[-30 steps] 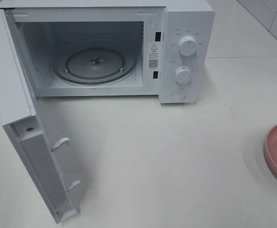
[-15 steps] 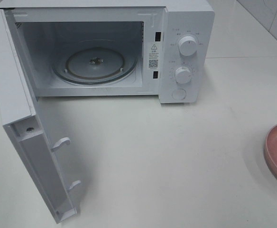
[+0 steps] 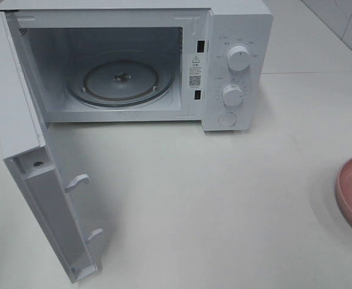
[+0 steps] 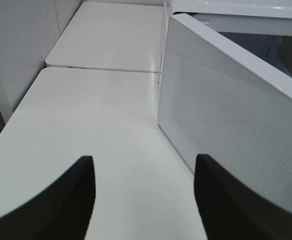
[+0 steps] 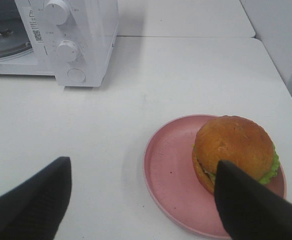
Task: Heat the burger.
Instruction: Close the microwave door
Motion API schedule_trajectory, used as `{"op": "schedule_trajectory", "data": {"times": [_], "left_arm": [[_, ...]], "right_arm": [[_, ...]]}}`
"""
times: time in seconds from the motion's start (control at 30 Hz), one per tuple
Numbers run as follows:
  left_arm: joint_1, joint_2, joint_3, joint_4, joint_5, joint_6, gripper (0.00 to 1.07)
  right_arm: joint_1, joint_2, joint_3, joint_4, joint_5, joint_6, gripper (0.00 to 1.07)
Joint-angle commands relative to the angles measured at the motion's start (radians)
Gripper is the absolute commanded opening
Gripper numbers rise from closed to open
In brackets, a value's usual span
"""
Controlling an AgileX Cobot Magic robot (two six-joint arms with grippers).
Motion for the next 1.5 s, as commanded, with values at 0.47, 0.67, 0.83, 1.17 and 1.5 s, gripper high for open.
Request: {"op": "schedule_trajectory", "data": {"times": [0.47,0.67,0.83,1.17,1.5], "left_arm": [[0.001,0.368,0.230,-0.016,-0.617,-0.008,0.00],[0.001,0.465,0.309,-0.029,-0.922,-0.008,0.00],[-0.021,0.610,0.323,-0.025,-1.105,-0.025,0.00],[-0.131,0.827,0.323,0.143,-1.355,-0.040,0.00],[-0.149,1.031,0.323,0.405,-1.511,-0.297,0.00]], "right_arm": [[-0.008,-0.025,0.002,0.002,0.001,-0.009,0.74],[-0.008,-0.025,0.002,0.002,0.001,-0.009,0.74],[-0.008,-0.025,0.002,0.002,0.001,-0.009,0.74],[-0.008,-0.025,0.002,0.002,0.001,-0.009,0.74],[-0.008,-0.025,0.002,0.002,0.001,-0.009,0.74]]}}
